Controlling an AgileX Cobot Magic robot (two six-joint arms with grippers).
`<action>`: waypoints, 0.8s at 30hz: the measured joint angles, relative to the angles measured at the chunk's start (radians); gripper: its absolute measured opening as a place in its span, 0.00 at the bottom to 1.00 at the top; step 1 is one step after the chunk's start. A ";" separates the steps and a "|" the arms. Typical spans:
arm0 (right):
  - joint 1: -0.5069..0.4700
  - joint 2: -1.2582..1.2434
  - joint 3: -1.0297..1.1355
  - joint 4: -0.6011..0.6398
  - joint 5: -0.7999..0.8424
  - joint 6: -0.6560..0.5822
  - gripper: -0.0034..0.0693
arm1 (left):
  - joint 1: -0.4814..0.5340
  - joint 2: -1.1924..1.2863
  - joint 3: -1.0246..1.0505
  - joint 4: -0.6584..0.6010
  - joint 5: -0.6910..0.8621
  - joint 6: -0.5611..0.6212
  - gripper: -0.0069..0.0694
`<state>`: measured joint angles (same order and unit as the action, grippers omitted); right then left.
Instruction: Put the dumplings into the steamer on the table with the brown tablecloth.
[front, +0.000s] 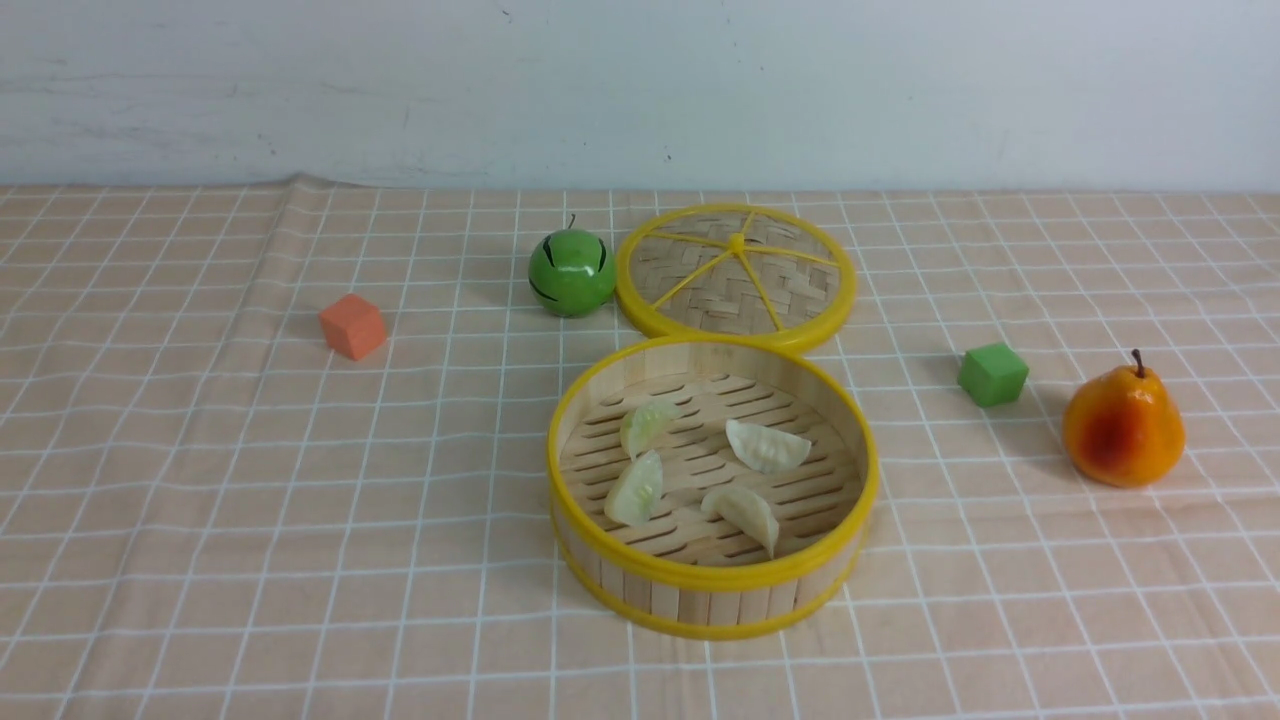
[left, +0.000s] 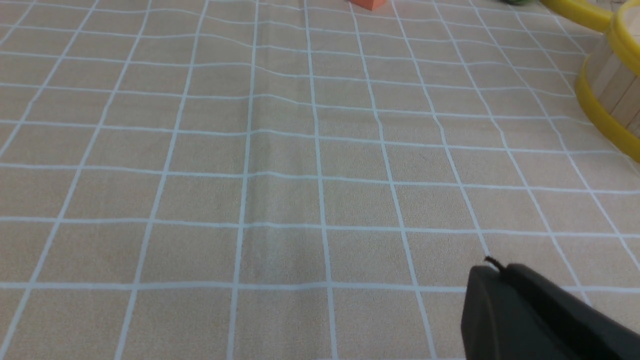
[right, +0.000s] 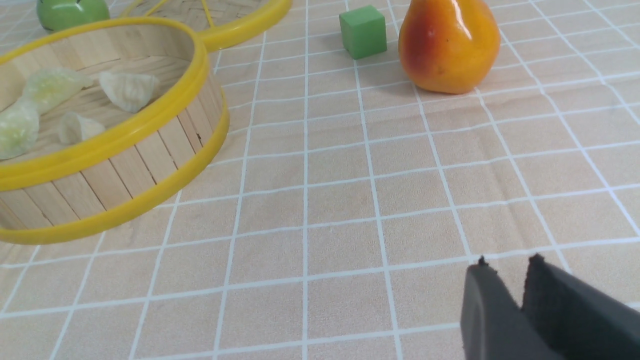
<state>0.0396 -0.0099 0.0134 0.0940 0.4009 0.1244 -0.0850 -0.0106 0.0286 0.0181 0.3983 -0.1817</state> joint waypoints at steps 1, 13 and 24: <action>0.000 0.000 0.000 0.000 0.000 0.000 0.21 | 0.000 0.000 0.000 0.000 0.000 0.000 0.07; 0.000 0.000 0.000 0.000 0.000 0.000 0.23 | 0.000 0.000 0.000 0.000 -0.001 0.000 0.07; 0.000 0.000 0.000 0.000 0.001 0.000 0.25 | 0.000 0.000 0.000 0.000 -0.001 0.000 0.09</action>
